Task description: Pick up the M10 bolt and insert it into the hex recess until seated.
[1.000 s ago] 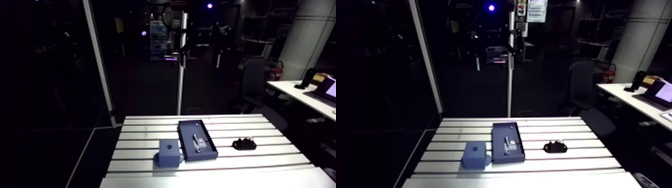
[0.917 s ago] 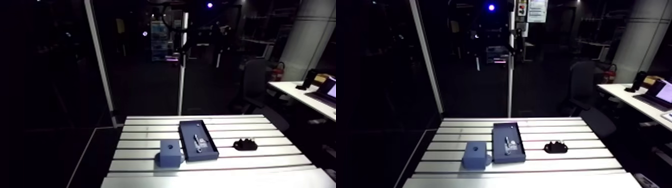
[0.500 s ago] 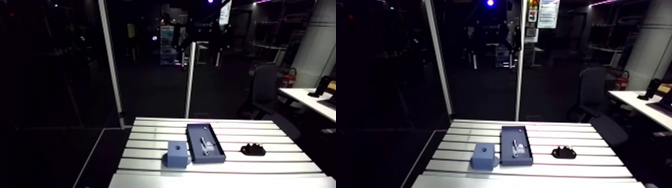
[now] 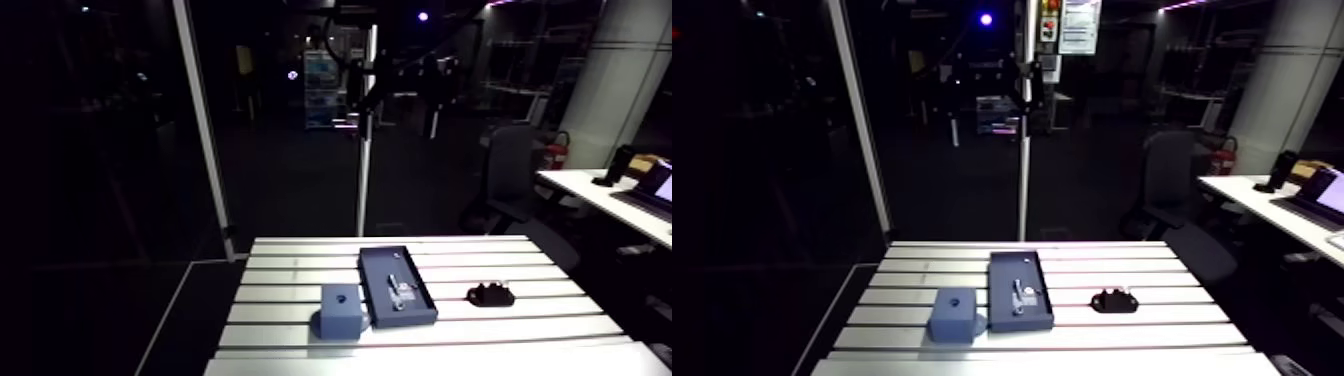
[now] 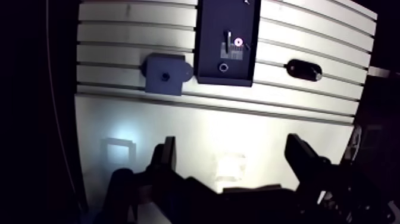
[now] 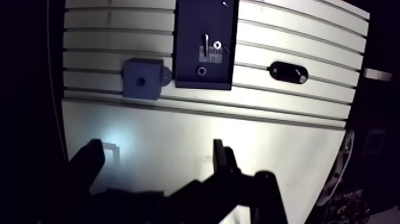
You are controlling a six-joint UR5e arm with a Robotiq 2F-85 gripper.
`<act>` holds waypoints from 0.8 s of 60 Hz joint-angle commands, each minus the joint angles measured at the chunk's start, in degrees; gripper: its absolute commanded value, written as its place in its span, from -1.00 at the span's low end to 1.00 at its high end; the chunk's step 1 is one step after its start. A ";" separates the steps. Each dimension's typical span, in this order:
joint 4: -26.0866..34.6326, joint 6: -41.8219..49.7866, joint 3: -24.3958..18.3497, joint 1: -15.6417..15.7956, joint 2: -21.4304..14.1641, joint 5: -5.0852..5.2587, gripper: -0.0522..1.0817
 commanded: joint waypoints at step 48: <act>-23.01 -24.18 12.91 -20.97 4.99 0.50 -0.89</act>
